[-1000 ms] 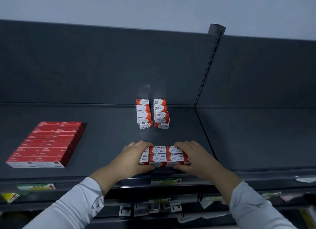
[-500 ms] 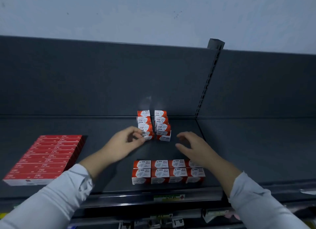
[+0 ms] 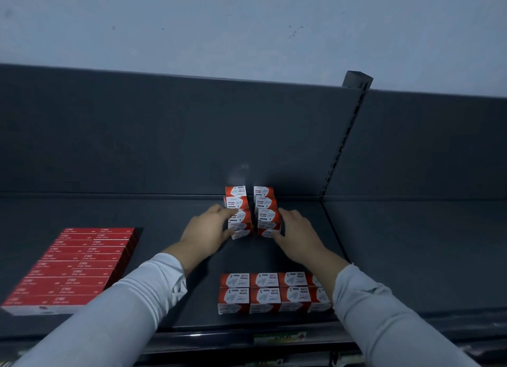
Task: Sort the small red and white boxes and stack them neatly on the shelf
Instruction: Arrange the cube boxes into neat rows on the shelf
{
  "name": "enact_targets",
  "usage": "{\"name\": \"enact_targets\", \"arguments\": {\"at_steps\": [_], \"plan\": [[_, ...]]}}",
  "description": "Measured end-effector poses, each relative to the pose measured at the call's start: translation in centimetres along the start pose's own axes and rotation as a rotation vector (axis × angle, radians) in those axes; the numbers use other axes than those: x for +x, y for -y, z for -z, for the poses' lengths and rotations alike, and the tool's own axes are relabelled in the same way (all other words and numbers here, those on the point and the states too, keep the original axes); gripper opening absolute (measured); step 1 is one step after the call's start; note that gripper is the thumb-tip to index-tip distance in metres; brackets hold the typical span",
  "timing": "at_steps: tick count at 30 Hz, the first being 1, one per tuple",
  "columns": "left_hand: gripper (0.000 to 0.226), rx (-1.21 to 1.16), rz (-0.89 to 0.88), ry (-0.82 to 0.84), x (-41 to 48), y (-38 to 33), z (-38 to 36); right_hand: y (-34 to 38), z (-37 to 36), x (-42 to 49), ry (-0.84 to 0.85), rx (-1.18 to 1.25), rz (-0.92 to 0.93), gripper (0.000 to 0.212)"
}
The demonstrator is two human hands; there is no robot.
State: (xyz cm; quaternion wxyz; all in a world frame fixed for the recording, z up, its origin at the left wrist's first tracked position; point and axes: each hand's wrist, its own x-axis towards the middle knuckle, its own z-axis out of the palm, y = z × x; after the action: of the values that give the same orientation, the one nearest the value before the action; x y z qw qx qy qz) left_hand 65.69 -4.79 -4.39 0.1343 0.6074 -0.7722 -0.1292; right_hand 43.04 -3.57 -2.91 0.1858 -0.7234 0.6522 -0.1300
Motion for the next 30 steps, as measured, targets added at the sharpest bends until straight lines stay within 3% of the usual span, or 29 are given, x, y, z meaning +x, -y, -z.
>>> {"name": "enact_targets", "arguments": {"at_steps": [9,13,15,18,21,25,30], "plan": [[0.054,-0.377,0.025,-0.070,-0.2,-1.0,0.1,0.7,0.5,-0.5,-0.007,0.051,-0.026,0.036],[0.044,-0.539,0.037,-0.058,-0.5,-0.8,0.5,0.5,1.9,-1.5,0.063,0.274,0.037,0.034],[0.037,-0.727,0.000,0.001,-0.9,-1.1,1.1,0.4,2.3,-2.0,0.073,0.419,0.042,0.034],[0.040,-1.035,0.012,0.115,-1.6,-2.2,2.3,0.1,2.8,-2.4,0.072,0.707,0.036,0.037],[0.045,-1.226,0.033,0.165,-2.0,-3.2,3.0,-0.2,3.4,-2.9,0.041,0.839,0.035,0.039],[0.035,-1.397,0.061,0.172,-2.5,-4.1,3.3,-0.3,4.0,-3.6,0.006,0.947,0.054,0.035],[0.030,-1.421,0.073,0.121,-3.3,-4.9,3.8,0.4,4.6,-4.6,-0.029,1.111,0.060,0.017]]}}
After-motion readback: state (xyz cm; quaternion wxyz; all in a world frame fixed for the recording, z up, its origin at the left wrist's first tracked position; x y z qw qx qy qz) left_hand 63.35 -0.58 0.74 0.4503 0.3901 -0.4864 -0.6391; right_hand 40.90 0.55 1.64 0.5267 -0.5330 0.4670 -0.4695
